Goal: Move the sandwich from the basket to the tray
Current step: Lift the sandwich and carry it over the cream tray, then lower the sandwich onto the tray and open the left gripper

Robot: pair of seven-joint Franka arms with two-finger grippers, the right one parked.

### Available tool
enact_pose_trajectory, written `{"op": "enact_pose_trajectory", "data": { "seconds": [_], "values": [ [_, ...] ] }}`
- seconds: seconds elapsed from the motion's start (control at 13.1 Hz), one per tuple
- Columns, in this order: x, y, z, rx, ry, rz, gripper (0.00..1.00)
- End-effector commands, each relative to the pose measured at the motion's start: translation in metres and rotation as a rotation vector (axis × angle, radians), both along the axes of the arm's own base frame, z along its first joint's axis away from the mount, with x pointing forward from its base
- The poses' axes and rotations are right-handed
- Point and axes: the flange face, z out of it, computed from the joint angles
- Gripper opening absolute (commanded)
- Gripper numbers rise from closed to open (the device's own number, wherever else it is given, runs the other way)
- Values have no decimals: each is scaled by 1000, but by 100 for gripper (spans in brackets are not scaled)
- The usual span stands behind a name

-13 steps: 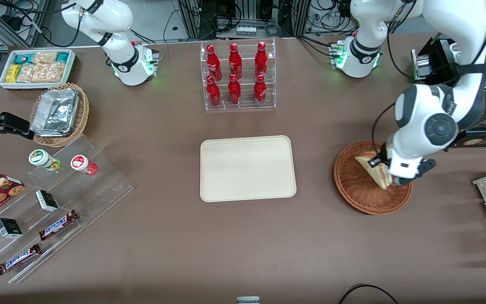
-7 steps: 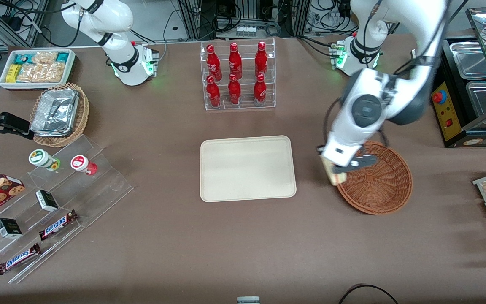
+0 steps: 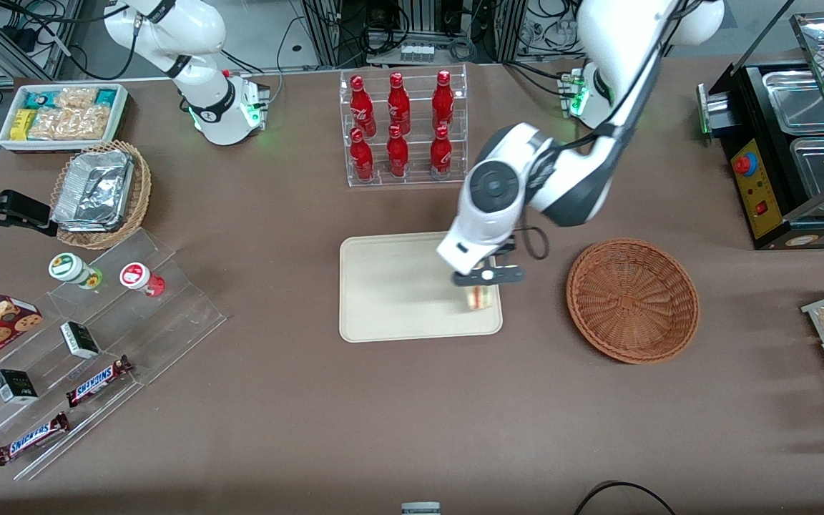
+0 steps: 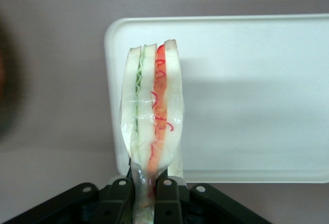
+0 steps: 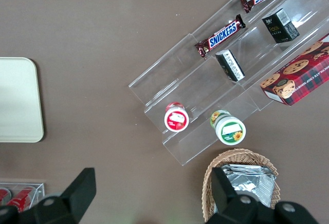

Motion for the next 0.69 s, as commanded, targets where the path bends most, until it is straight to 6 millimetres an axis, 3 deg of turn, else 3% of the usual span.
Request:
{"op": "enact_pose_trajectory", "data": {
  "seconds": [0.0,0.23,0.61],
  "values": [
    [6,-42,-13,-14,7,-3,0],
    [-1,-69,-33,-12,16,-22,0],
    [0,-82,-62,-10,23,-13,0]
  ]
}}
